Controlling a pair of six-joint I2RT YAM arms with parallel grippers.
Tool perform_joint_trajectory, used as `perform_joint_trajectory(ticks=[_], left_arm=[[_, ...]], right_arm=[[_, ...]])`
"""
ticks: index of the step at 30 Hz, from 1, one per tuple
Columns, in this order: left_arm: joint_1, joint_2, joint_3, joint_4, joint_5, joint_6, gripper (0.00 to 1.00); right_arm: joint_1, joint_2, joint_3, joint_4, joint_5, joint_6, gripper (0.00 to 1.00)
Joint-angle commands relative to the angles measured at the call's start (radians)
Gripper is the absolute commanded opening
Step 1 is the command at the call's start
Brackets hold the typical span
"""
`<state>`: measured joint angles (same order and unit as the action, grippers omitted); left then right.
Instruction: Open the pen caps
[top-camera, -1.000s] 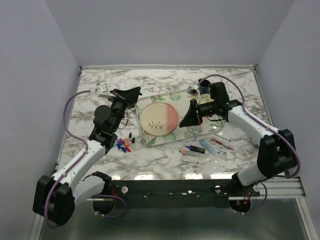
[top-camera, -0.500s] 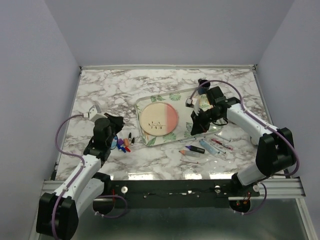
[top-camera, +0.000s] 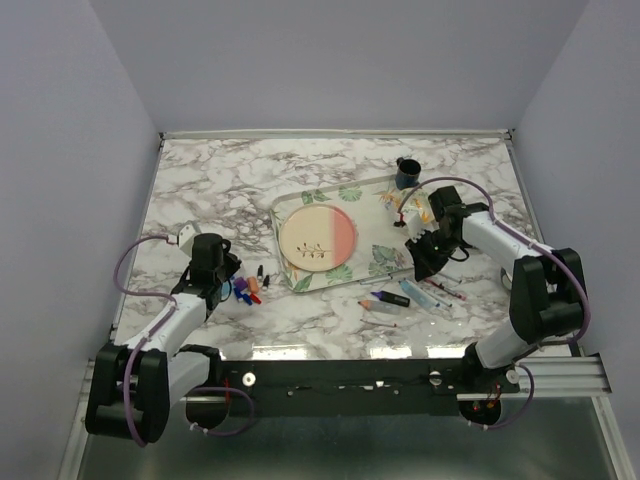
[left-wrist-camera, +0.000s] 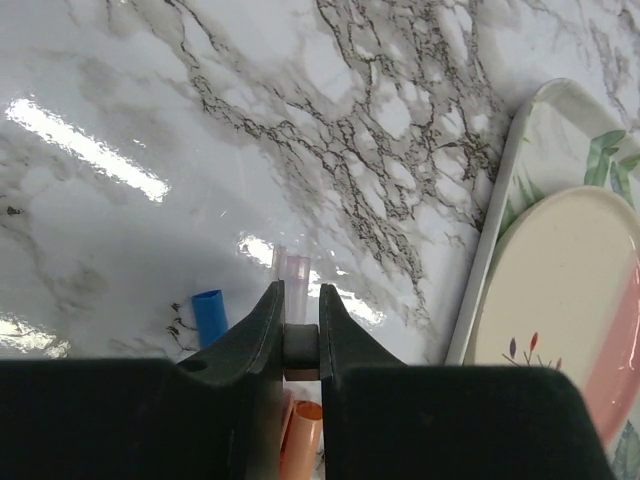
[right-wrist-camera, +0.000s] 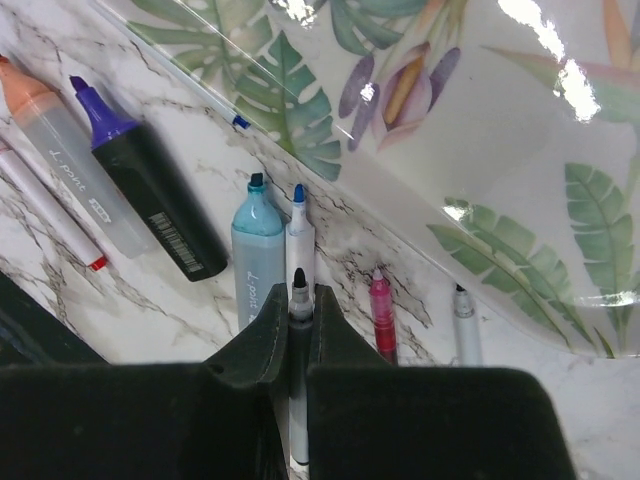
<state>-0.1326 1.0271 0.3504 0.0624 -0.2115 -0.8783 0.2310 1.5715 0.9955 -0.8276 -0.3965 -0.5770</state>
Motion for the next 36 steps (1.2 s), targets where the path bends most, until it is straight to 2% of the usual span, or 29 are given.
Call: perform_joint_trajectory(ticks=[1, 3, 4, 8, 10, 12, 19, 24, 29, 32, 36], left_arm=[[0.01, 0.042, 0.004, -0.015, -0.049, 0.016, 0.07], [0.013, 0.062, 0.001, -0.013, -0.049, 0.012, 0.12], [0.016, 0.067, 0.007, -0.024, -0.049, 0.01, 0.19], [0.017, 0.08, 0.019, -0.027, -0.049, 0.019, 0.24], [0.018, 0.076, 0.016, -0.029, -0.052, 0.016, 0.34], [0.019, 0.073, 0.013, -0.029, -0.052, 0.015, 0.38], [0.022, 0.054, 0.013, -0.029, -0.035, 0.01, 0.45], [0.022, -0.011, 0.016, -0.047, -0.019, 0.002, 0.49], [0.022, -0.088, 0.025, -0.082, 0.0, -0.002, 0.58], [0.024, -0.139, 0.041, -0.102, 0.038, 0.004, 0.61], [0.024, -0.209, 0.077, -0.111, 0.127, 0.025, 0.7]], right_arm=[[-0.015, 0.012, -0.011, -0.018, 0.039, -0.009, 0.09], [-0.022, 0.01, -0.012, -0.016, 0.036, -0.007, 0.09], [-0.027, 0.01, -0.012, -0.016, 0.036, -0.007, 0.09], [-0.041, 0.022, -0.014, -0.016, 0.042, -0.007, 0.1], [-0.045, 0.028, -0.015, -0.016, 0.044, -0.007, 0.11], [-0.051, 0.036, -0.017, -0.016, 0.048, -0.007, 0.12], [-0.055, 0.073, -0.018, -0.027, 0.054, -0.012, 0.16], [-0.053, 0.088, -0.028, -0.041, 0.058, -0.027, 0.29], [-0.055, 0.09, -0.031, -0.045, 0.056, -0.035, 0.37], [-0.053, 0.081, -0.029, -0.05, 0.048, -0.038, 0.37], [-0.053, -0.014, -0.02, -0.064, 0.01, -0.05, 0.38]])
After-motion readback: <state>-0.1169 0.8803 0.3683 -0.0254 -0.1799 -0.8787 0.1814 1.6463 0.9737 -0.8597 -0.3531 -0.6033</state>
